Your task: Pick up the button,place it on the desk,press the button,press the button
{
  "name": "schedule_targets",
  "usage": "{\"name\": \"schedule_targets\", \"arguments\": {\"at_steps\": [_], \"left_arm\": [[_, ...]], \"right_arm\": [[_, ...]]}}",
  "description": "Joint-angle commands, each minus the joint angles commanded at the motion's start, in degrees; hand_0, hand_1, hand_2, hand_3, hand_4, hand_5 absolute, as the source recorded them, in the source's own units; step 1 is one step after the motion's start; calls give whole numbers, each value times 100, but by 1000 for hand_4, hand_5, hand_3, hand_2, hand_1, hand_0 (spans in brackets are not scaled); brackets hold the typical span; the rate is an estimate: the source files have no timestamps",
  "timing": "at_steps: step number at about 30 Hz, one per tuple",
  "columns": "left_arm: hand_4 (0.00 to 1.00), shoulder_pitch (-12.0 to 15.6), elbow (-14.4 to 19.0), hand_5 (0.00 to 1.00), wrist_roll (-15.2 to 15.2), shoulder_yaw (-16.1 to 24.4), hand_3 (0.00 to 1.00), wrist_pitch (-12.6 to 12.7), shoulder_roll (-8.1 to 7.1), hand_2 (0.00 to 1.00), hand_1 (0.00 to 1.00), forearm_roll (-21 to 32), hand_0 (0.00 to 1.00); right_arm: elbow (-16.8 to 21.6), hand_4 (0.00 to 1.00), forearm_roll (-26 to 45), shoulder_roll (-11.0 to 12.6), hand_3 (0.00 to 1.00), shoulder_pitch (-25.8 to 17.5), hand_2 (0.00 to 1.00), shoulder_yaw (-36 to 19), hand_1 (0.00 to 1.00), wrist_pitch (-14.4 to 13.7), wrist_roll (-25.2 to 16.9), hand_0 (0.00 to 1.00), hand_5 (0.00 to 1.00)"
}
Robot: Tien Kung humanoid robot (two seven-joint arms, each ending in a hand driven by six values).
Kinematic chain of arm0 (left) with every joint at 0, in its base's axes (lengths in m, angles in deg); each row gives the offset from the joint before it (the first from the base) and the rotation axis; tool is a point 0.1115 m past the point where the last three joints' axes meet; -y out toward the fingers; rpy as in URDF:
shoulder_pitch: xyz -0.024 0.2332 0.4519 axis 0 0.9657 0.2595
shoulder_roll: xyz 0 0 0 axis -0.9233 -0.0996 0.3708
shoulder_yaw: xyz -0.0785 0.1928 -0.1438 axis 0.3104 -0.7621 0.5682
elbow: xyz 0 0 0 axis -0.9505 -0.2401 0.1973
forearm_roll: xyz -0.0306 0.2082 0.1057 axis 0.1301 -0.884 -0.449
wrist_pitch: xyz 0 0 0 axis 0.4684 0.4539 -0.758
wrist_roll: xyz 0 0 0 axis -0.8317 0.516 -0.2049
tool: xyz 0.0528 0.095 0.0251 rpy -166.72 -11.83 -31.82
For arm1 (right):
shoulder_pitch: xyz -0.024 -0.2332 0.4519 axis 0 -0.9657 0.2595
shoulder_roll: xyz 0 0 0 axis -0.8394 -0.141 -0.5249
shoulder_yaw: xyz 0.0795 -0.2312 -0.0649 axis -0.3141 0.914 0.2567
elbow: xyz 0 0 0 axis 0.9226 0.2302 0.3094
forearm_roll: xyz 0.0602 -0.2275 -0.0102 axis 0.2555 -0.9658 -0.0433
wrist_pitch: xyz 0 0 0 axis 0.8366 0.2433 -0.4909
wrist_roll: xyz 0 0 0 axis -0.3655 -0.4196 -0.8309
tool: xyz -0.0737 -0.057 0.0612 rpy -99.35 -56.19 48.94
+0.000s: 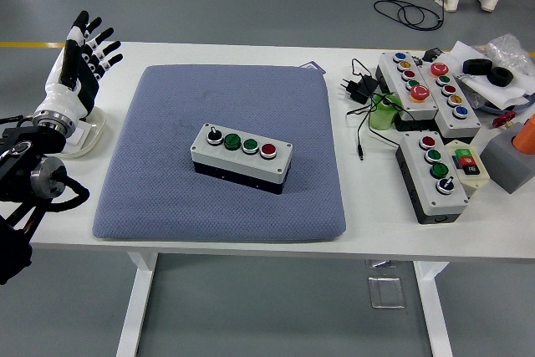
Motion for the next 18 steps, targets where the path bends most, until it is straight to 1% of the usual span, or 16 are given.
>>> {"name": "schedule_targets", "arguments": {"at_steps": [6,18], "left_arm": [[696,-3,-33,998,-46,8,959,-44,-15,920,869,-29,846],[689,7,-99,998,-61,41,963,-40,-38,925,875,-13,863]], "right_arm": [[0,299,-12,2,561,9,615,-10,462,3,-1,641,220],[0,298,-33,2,561,23,616,-27,462,10,4,640,221]]}}
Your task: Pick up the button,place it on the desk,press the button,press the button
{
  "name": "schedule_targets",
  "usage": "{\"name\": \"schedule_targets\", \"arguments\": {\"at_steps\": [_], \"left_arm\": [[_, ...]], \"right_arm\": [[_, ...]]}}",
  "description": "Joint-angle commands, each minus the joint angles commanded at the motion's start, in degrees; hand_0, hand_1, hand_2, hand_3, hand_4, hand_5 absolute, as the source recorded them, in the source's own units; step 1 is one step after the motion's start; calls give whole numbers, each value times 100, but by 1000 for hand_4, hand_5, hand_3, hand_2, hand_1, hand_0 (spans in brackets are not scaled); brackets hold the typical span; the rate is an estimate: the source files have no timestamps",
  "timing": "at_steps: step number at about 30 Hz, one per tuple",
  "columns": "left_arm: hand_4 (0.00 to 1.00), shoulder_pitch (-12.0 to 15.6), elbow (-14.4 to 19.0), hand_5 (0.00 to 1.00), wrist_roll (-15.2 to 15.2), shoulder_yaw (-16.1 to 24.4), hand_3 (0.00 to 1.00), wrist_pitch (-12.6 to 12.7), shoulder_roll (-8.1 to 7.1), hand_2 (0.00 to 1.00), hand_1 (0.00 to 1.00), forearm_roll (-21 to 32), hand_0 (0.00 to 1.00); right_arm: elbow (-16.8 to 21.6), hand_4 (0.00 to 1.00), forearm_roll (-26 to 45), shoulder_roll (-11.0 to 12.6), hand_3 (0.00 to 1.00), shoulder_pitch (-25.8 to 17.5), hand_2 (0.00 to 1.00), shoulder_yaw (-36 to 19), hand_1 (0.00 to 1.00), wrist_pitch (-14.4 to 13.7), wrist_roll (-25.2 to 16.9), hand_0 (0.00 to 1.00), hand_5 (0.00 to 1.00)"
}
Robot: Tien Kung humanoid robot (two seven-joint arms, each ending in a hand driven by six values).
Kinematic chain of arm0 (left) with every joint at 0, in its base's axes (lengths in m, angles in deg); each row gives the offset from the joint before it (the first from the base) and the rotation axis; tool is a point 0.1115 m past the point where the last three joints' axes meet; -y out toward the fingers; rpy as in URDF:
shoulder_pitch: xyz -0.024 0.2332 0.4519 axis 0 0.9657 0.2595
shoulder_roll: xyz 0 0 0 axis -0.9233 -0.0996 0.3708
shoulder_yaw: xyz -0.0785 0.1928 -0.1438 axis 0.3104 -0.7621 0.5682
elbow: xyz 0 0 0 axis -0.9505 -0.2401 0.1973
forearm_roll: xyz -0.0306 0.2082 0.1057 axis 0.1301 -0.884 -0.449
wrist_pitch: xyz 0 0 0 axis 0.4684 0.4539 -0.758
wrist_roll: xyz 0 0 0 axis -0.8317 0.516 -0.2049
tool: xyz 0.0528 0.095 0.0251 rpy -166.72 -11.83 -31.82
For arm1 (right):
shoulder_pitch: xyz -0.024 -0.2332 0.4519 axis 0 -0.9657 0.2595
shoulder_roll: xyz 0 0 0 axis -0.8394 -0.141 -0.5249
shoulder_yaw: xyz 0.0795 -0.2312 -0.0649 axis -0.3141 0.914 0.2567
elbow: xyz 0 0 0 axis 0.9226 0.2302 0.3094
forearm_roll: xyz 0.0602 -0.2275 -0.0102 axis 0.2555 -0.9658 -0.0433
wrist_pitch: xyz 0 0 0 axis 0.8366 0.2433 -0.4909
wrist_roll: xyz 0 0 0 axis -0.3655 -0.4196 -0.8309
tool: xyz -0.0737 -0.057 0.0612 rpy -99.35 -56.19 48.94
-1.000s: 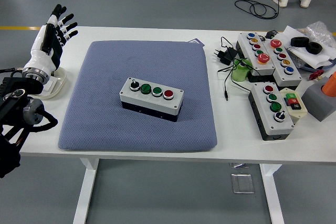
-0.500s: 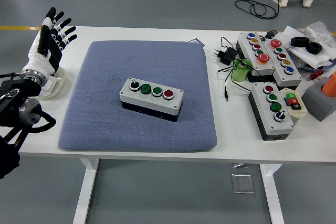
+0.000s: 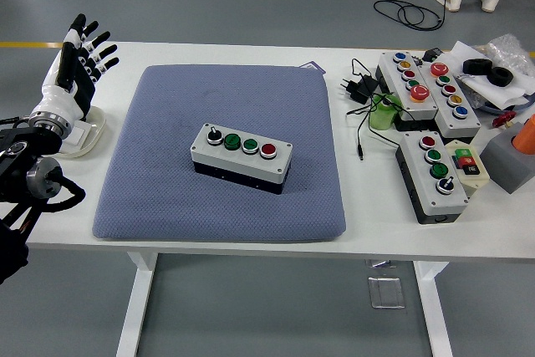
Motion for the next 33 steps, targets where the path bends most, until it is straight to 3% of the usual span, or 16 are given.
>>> {"name": "schedule_targets", "arguments": {"at_steps": [33], "left_arm": [[689,6,-144,998,-20,62,971,20,-35,943,890,-17,882]], "right_arm": [[0,297,-40,-8,562,-3,617,-37,463,19,23,641,220]]}}
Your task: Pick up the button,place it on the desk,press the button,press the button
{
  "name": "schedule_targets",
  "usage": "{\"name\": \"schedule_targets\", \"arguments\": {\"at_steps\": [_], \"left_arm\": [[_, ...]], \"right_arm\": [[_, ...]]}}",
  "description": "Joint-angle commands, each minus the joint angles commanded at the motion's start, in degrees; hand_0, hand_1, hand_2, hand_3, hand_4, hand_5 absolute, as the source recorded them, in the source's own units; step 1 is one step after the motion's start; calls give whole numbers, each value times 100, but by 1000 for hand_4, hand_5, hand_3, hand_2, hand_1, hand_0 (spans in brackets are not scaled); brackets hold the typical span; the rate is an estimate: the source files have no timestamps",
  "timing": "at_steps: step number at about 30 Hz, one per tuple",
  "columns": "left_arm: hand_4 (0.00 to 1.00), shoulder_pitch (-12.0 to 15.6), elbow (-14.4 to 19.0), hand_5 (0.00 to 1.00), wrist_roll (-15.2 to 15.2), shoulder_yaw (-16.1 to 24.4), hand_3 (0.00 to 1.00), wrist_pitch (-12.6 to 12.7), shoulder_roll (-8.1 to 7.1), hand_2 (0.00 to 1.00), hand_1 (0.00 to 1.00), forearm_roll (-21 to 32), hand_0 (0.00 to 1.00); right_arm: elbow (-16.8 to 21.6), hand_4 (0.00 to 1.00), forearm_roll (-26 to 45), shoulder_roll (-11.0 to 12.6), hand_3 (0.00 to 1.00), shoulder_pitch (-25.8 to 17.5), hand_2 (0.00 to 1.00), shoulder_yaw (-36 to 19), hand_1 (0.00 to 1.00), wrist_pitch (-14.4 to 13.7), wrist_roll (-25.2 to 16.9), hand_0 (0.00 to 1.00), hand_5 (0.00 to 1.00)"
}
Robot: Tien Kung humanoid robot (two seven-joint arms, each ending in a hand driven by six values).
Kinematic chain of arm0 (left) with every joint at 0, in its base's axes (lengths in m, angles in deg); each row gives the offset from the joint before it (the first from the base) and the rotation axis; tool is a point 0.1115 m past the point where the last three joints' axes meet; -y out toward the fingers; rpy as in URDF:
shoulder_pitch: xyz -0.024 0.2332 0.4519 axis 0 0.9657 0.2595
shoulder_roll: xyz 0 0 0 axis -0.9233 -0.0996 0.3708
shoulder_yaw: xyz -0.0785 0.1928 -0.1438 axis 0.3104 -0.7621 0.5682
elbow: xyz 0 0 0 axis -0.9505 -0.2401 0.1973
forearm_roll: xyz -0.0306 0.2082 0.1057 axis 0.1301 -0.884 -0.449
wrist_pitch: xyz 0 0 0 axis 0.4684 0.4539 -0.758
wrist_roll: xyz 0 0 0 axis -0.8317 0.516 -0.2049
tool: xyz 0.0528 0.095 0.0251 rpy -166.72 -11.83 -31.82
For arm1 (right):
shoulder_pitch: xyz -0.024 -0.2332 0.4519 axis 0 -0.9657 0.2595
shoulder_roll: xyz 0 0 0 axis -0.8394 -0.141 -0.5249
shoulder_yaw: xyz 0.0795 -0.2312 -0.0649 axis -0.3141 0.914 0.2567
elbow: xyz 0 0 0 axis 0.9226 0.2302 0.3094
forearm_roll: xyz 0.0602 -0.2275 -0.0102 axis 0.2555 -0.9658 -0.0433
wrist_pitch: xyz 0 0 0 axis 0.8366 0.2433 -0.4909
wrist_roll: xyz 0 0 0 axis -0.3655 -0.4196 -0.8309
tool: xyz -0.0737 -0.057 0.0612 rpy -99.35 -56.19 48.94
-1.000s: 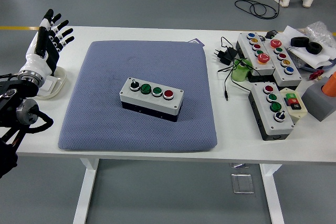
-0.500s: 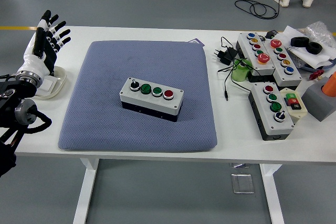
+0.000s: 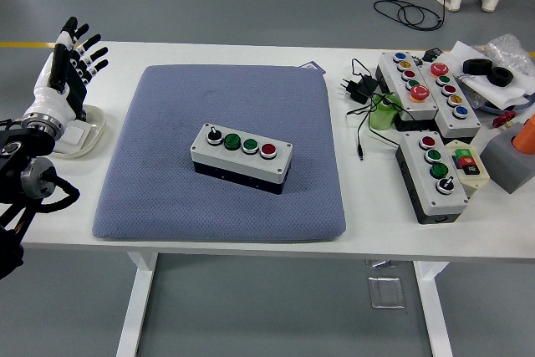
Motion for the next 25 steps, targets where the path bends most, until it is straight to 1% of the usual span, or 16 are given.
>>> {"name": "schedule_targets", "arguments": {"at_steps": [25], "left_arm": [[688,42,-64,998,1,16,972,15,7,945,892,-34,882]], "right_arm": [[0,300,-27,-8,562,-57,618,-14,464,11,9,641,223]]}}
